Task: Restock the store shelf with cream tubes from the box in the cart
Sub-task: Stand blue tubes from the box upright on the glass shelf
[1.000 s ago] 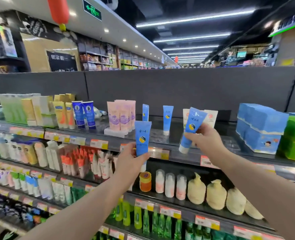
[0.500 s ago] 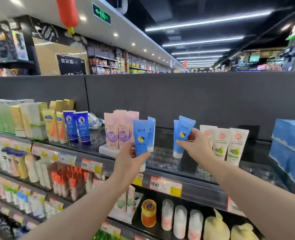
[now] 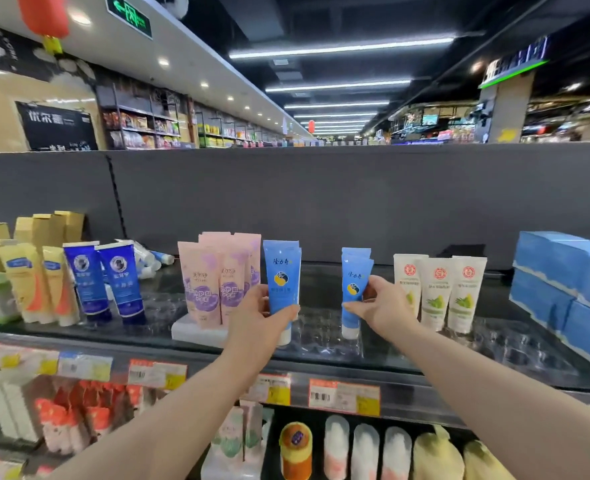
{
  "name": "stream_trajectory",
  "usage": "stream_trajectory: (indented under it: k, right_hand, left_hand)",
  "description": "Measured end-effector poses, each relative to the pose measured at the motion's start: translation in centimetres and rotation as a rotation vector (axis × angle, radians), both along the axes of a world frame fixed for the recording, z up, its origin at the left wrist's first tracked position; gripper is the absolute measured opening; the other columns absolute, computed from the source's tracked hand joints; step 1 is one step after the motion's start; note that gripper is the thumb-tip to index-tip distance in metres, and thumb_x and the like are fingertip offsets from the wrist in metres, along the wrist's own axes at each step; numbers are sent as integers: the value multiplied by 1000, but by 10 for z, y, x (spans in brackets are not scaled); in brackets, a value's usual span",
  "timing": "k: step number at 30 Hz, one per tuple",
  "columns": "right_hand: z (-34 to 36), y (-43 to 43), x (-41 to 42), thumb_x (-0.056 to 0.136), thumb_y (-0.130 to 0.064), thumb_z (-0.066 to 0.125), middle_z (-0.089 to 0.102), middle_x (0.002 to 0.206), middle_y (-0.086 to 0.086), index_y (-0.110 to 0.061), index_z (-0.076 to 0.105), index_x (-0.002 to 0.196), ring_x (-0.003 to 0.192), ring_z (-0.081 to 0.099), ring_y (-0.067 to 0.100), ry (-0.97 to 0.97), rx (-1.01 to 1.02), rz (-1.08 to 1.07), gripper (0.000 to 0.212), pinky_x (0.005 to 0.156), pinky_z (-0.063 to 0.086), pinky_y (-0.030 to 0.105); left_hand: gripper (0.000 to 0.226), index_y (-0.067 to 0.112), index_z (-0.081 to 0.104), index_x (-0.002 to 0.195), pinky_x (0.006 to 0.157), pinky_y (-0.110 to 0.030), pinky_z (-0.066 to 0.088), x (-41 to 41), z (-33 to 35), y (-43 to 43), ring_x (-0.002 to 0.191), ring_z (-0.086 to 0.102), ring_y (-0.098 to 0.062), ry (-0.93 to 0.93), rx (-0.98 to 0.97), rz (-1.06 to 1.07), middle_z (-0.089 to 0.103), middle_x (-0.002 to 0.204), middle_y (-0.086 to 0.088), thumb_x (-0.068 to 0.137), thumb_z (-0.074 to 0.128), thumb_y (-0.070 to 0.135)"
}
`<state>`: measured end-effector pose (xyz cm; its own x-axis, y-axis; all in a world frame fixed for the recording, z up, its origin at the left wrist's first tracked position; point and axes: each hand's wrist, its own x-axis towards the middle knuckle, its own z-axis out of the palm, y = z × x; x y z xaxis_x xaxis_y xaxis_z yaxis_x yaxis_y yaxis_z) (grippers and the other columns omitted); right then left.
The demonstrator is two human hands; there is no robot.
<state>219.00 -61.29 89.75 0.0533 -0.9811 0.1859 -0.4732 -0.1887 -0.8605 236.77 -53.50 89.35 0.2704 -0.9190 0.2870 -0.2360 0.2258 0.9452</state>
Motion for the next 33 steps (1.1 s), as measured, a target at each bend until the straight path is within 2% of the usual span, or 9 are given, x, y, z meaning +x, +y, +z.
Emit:
stream_trajectory:
  k: [5,9,15,20,23,26,28,31,33]
  right_hand:
    - [-1,-2,4,82,-12,71,59,104,-1,-11,54,117,95,57,16,-14,35,-33,39,76,47,25]
    - [-2,-4,0,81,-15,72,59,96,-5,-13,53,114,88,57,13,32,21,-58,37,59,41,16]
    - [1,-5,-4,80,-17,74,58,97,-5,-18,48,107,91,57,14,16,-10,-83,37,58,38,16]
    - [23,2,-17,76,-28,77,55,92,-8,-22,50,103,85,55,11,55,-169,-150,39,69,41,24]
    - [44,11,-23,80,-33,72,54,95,-7,-25,51,102,73,52,5,114,-345,-168,31,62,39,18]
    - [68,14,-16,83,-37,67,53,95,-9,-27,57,103,76,51,7,206,-490,-91,25,70,39,18]
    - [82,14,-6,85,-41,63,54,101,-10,-26,59,114,89,51,5,365,-511,36,33,82,38,19]
    - [96,11,12,86,-48,59,57,118,-9,-25,53,130,107,49,5,639,-452,201,49,96,42,28]
    - [100,7,22,87,-47,59,58,121,-8,-25,51,132,107,54,10,758,-361,253,51,93,47,31]
  left_hand:
    - [26,34,47,88,58,-21,44,8,-4,-9,79,60,-11,13,-9,-34,63,93,7,85,66,16]
    - [25,26,52,102,61,-19,45,10,-9,-18,83,61,-11,-3,-6,-48,64,98,3,84,68,18]
    - [27,23,53,102,66,-15,44,9,-14,-25,90,62,-12,-21,-14,-75,64,99,0,82,70,17]
    - [27,33,47,86,67,-15,46,4,-12,-25,85,60,-9,-62,-44,-82,60,92,7,83,69,18]
    - [26,33,48,90,67,-15,46,-2,-12,-27,87,60,-7,-66,-23,-104,61,96,6,83,69,19]
    - [28,23,53,103,67,-17,47,-11,-13,-32,88,62,-9,-82,21,-105,63,99,4,82,70,22]
    - [29,20,53,103,65,-16,46,-16,-13,-36,86,62,-9,-102,26,-100,64,98,4,81,71,22]
    - [26,23,52,99,65,-15,46,-21,-12,-39,83,60,-9,-139,27,-97,62,94,6,82,71,21]
    - [26,25,50,98,69,-18,47,-22,-11,-42,84,60,-9,-156,38,-98,61,94,6,82,71,22]
